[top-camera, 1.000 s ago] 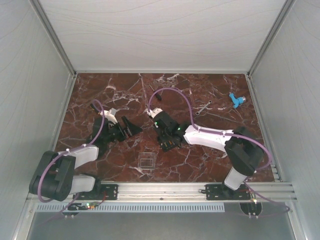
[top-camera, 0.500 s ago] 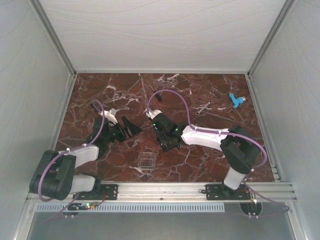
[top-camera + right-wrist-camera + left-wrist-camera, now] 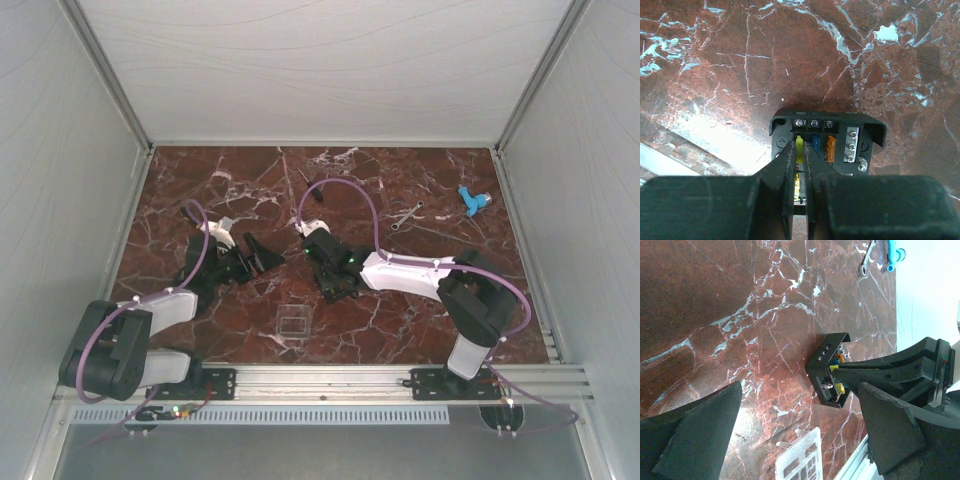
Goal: Snap on the fuse box
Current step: Install the fuse at the fuse box base.
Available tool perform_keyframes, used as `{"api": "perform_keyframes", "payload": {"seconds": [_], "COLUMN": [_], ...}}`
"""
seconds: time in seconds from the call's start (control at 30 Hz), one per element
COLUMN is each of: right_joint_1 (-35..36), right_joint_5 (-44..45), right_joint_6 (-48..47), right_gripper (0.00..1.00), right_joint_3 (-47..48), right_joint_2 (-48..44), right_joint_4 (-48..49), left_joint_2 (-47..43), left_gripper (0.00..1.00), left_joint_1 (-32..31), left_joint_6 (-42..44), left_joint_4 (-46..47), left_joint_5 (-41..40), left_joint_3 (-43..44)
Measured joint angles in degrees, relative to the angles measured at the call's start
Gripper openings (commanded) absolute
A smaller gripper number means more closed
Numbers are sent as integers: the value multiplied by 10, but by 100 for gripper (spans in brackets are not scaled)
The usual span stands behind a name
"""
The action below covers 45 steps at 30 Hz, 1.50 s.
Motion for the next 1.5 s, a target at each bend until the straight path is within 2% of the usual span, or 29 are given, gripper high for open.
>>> {"api": "perform_keyframes", "payload": {"seconds": [0.1,0.27,1.0,1.23,1.4,1.5], "right_joint_1": [0,1,2,2,-6,-14], "right_joint_5": [1,1,10,14,13,0], "right_joint_6": [7,14,17,17,24,31], "right_gripper": [12,16,15,8,0,0], "right_joint_3": [0,0,0,0,0,0], "right_joint_2": [0,0,-4,-5,-5,-5], "right_joint_4": [0,-1,-12,-14,-18,-18], "left_joint_2": [0,-1,0,25,59,79], "left_gripper": [99,97,87,76,73,71], "left_joint_1": [0,0,0,-11,-42,-59], "left_joint_6": [0,-1,-15,-27,-36,-42], "left_joint_4": [0,0,11,24,34,44], "left_joint_5": [0,0,31,42,44,46], "left_joint_3": [0,0,0,0,9,17]}}
